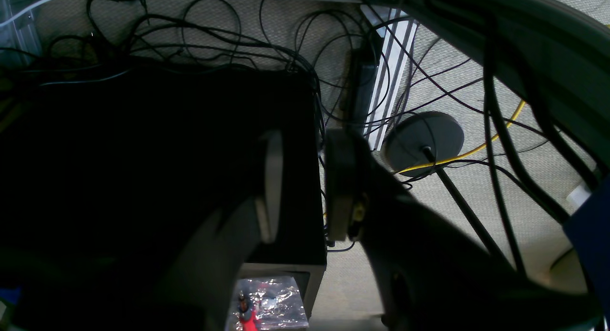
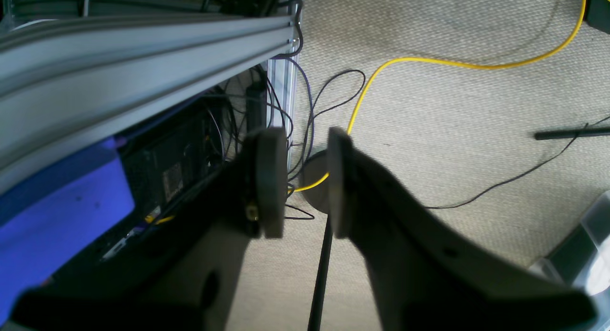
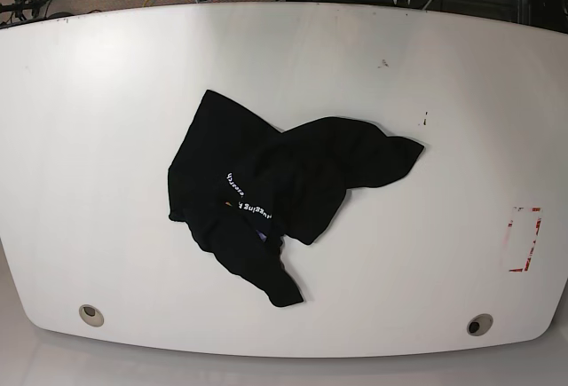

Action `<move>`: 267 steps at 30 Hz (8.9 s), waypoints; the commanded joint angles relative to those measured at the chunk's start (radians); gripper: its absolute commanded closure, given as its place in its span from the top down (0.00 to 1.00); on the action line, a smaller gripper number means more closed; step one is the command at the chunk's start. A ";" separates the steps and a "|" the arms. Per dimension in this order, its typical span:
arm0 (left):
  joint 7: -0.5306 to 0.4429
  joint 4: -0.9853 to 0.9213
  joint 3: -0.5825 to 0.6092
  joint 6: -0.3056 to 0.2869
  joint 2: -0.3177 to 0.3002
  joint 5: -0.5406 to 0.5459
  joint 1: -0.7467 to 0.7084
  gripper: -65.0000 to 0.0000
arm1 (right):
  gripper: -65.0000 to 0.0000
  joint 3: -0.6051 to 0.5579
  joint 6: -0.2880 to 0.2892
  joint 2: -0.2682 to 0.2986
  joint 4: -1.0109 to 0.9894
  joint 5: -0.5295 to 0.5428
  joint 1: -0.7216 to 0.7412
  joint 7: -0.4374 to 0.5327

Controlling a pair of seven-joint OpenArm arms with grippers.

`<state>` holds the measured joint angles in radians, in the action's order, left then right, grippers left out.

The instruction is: Fold the T-shirt properly

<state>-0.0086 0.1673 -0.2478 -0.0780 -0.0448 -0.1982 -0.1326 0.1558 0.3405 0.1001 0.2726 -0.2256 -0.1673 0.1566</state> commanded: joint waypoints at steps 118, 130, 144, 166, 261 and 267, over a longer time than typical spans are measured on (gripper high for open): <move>-0.006 1.830 -0.041 -0.148 -0.007 0.455 -0.967 0.45 | 0.47 0.130 0.142 -0.004 1.704 0.486 -0.212 -0.780; -0.004 1.828 -0.045 -0.148 -0.013 0.448 -0.925 0.45 | 0.58 0.074 0.167 0.126 1.359 0.487 0.202 -0.857; -0.004 1.827 -0.046 -0.148 -0.031 0.448 -0.889 0.45 | 0.58 -0.287 0.193 0.316 1.118 0.483 0.444 -0.702; -0.001 1.807 -0.043 -0.150 -0.042 0.446 -0.835 0.46 | 0.58 -0.285 0.358 0.082 1.123 -0.100 0.470 -0.592; 0.899 1.750 -0.123 -0.357 -0.062 0.305 0.290 0.00 | 0.02 -0.120 0.300 0.033 1.103 -0.096 0.875 -0.679; 0.982 1.770 -0.121 -0.357 -0.106 0.306 0.451 0.00 | 0.03 -0.124 0.308 0.030 1.055 -0.096 1.021 -0.708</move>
<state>0.9642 1.9182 -0.3641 -0.4477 -0.1307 0.1295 0.2474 0.0254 0.6655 0.1215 1.3300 -0.3080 0.7609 -0.5526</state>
